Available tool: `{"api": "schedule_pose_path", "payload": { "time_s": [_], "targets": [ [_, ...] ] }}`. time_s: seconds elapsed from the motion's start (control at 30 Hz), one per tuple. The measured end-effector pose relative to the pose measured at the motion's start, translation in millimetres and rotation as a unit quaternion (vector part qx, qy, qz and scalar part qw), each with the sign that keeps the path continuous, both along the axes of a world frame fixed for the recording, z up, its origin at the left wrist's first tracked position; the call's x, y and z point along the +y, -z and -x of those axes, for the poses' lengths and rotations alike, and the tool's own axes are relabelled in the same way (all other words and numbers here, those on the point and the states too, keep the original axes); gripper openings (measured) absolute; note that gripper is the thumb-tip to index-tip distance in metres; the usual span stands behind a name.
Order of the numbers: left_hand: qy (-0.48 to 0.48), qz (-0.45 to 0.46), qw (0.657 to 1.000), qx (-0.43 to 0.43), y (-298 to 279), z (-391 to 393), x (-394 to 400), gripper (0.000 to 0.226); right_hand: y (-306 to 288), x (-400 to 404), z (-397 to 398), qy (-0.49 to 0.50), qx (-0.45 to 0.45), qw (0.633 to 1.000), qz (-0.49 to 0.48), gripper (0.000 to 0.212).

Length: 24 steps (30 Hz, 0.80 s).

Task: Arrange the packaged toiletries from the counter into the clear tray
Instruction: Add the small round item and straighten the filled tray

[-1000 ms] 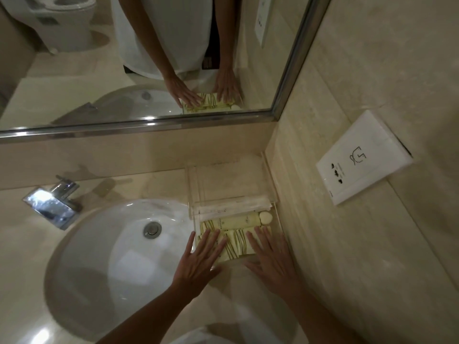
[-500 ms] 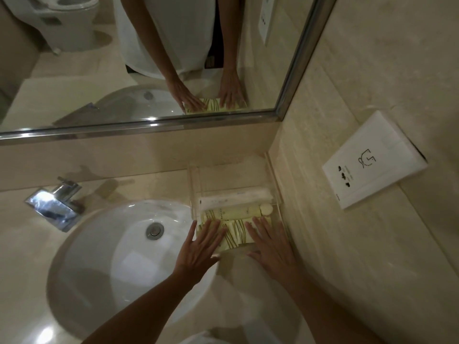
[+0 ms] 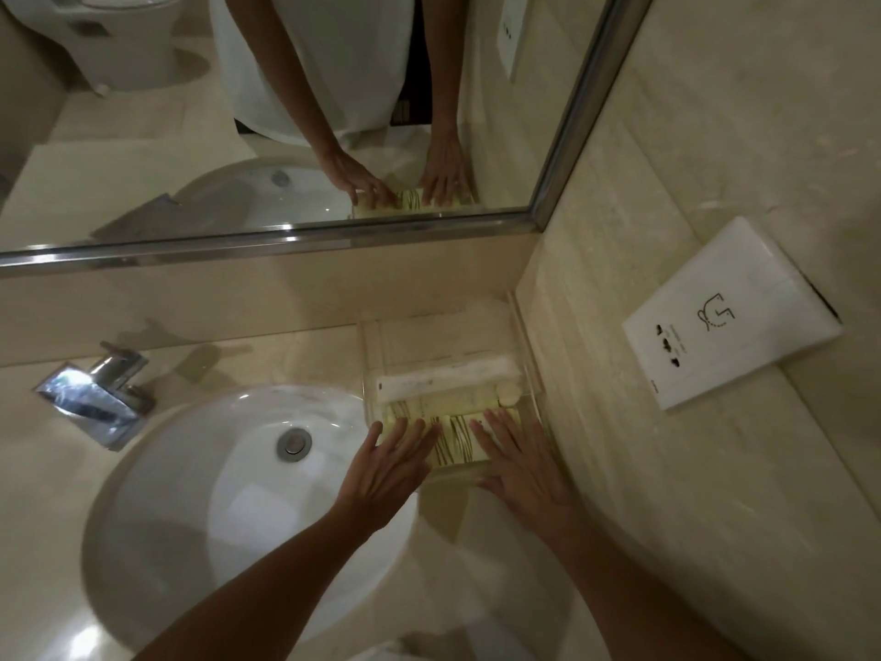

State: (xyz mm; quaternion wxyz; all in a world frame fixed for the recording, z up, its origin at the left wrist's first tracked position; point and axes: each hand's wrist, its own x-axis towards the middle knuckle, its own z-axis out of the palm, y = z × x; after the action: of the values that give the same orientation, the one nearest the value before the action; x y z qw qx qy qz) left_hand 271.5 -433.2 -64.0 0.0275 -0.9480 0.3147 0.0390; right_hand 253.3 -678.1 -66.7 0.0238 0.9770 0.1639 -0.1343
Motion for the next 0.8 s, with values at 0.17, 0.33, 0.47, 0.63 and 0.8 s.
{"api": "schedule_pose_path", "payload": {
  "time_s": [0.17,0.33,0.47,0.63,0.8],
  "targets": [
    [0.015,-0.006,1.000,0.004,-1,9,6,0.070,-2,7,-7,0.011,-0.024,1.000,0.002,0.074],
    [0.020,-0.018,1.000,0.012,-6,2,9,0.079,-1,8,-5,0.011,-0.046,0.999,-0.004,0.073],
    [0.016,-0.018,1.000,0.015,-10,0,8,0.075,-8,8,-10,0.005,-0.068,0.997,-0.022,0.074],
    [0.016,-0.026,0.999,0.019,-7,-2,8,0.072,-6,1,-5,0.044,-0.116,0.988,-0.093,0.049],
    [0.025,-0.024,0.999,0.001,-7,-3,9,0.062,0,3,-2,0.041,-0.131,0.983,-0.121,0.046]
  ]
}}
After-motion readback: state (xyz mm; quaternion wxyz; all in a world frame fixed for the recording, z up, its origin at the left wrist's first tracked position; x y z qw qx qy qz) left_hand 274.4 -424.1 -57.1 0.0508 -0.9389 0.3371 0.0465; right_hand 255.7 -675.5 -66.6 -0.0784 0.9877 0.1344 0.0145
